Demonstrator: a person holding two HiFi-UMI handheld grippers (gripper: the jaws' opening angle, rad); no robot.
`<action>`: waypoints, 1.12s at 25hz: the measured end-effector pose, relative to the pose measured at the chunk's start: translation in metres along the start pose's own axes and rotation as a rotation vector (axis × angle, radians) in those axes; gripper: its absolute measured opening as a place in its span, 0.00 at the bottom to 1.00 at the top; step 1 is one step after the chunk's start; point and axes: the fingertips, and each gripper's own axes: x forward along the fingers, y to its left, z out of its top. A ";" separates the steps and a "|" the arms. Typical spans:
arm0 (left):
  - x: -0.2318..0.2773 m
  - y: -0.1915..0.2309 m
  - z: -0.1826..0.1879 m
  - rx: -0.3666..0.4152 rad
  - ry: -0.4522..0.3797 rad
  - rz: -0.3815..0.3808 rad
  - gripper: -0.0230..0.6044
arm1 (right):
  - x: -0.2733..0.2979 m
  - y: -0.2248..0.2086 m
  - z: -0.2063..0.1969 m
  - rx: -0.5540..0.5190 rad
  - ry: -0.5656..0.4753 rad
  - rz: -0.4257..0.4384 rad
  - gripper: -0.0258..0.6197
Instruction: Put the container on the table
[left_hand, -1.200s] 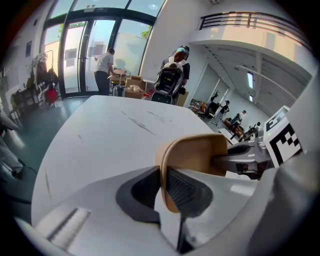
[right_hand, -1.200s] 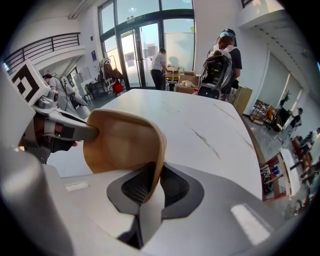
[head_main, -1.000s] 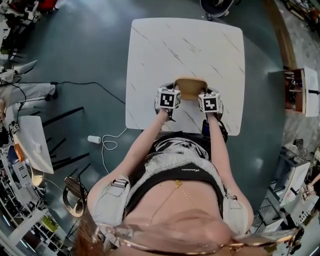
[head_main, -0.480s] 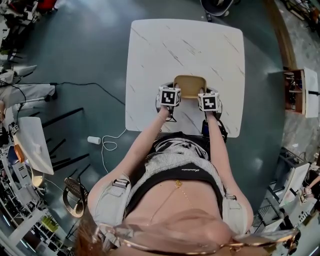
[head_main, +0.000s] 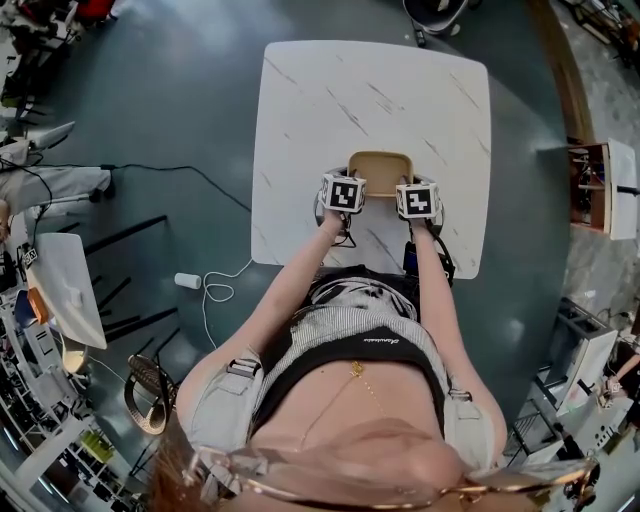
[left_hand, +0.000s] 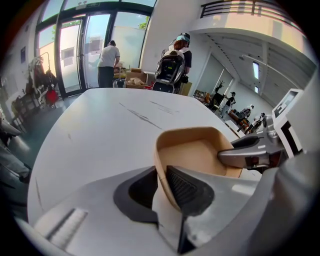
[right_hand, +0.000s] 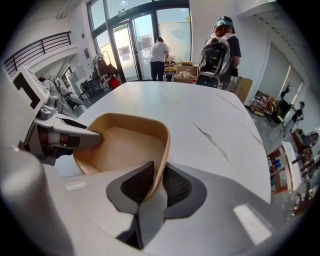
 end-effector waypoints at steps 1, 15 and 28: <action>0.000 0.000 0.000 0.005 -0.002 0.005 0.12 | 0.001 0.000 0.000 -0.001 0.000 0.002 0.16; 0.002 -0.001 -0.001 0.026 -0.008 0.005 0.13 | 0.002 -0.001 0.000 0.000 -0.019 0.010 0.16; 0.003 0.000 0.000 0.022 -0.007 0.000 0.13 | 0.001 -0.001 0.002 0.021 -0.025 0.023 0.16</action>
